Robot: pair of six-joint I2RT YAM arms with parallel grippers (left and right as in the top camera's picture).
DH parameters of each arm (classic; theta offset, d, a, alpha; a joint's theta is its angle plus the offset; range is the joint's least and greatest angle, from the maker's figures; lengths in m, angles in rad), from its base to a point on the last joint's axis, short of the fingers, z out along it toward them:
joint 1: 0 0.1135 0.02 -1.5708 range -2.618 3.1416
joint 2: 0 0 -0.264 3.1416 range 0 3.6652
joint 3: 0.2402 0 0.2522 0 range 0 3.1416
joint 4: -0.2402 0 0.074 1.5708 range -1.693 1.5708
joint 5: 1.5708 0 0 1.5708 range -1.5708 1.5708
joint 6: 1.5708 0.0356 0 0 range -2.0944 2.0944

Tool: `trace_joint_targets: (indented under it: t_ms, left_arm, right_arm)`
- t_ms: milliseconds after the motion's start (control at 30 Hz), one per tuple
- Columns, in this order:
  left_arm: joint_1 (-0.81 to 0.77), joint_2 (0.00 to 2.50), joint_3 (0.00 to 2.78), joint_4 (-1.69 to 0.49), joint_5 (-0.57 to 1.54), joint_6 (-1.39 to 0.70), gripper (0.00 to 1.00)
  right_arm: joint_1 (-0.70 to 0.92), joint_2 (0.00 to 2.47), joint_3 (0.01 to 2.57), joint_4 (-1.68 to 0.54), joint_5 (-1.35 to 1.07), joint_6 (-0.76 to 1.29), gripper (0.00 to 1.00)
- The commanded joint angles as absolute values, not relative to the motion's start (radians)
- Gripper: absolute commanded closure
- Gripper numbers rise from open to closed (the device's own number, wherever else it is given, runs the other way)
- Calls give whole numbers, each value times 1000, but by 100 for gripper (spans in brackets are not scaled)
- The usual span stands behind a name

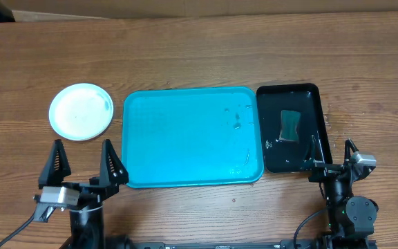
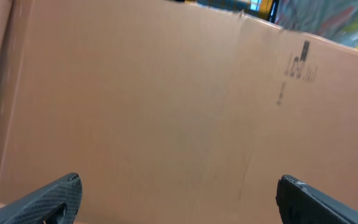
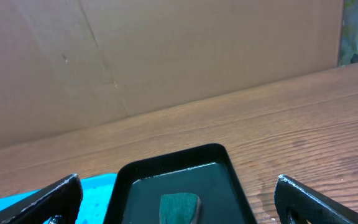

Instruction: Clean dirty plates on tray and stack at the side

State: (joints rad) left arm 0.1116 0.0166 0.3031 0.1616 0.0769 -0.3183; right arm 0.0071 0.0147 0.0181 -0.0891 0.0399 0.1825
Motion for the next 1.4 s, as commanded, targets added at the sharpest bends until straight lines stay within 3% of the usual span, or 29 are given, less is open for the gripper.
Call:
trace_joint_targets:
  t_ms: [0,600,1000,1367]
  left_arm:
    - [110,4,245,193,70,-355,0]
    - [110,4,11,246,70,-434,0]
    - [97,4,5,-75,61,-284,0]
    - [91,4,5,-74,63,-205,0]
  right_arm:
    - [4,3,8,-81,35,175,0]
    - [4,3,8,-81,35,175,0]
    - [4,3,8,-81,35,175,0]
    - [4,3,8,-81,35,175,0]
